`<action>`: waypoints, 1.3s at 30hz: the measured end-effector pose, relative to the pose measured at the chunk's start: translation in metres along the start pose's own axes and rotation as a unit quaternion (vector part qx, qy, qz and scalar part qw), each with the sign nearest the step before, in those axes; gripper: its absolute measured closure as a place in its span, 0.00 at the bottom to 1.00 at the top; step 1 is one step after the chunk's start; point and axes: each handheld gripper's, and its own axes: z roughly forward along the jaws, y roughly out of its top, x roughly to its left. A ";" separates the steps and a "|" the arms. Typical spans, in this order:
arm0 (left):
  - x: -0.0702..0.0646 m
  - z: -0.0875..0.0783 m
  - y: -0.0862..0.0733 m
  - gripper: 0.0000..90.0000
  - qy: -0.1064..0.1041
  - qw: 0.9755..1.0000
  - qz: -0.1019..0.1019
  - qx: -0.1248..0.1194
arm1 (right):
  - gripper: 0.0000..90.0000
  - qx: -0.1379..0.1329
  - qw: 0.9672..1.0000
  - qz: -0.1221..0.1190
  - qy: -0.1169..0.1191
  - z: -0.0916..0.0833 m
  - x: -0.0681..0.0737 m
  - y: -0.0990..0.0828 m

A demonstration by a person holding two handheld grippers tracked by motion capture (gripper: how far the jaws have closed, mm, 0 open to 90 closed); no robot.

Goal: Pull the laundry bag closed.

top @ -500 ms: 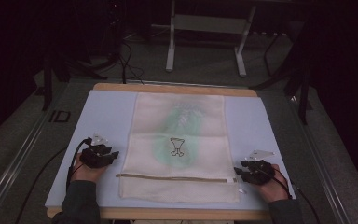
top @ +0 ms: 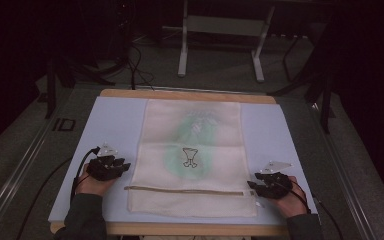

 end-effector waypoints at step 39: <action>-0.002 -0.005 0.005 0.74 -0.033 0.999 0.015 -0.009 | 0.64 -0.028 0.998 -0.036 0.053 0.005 0.036 0.025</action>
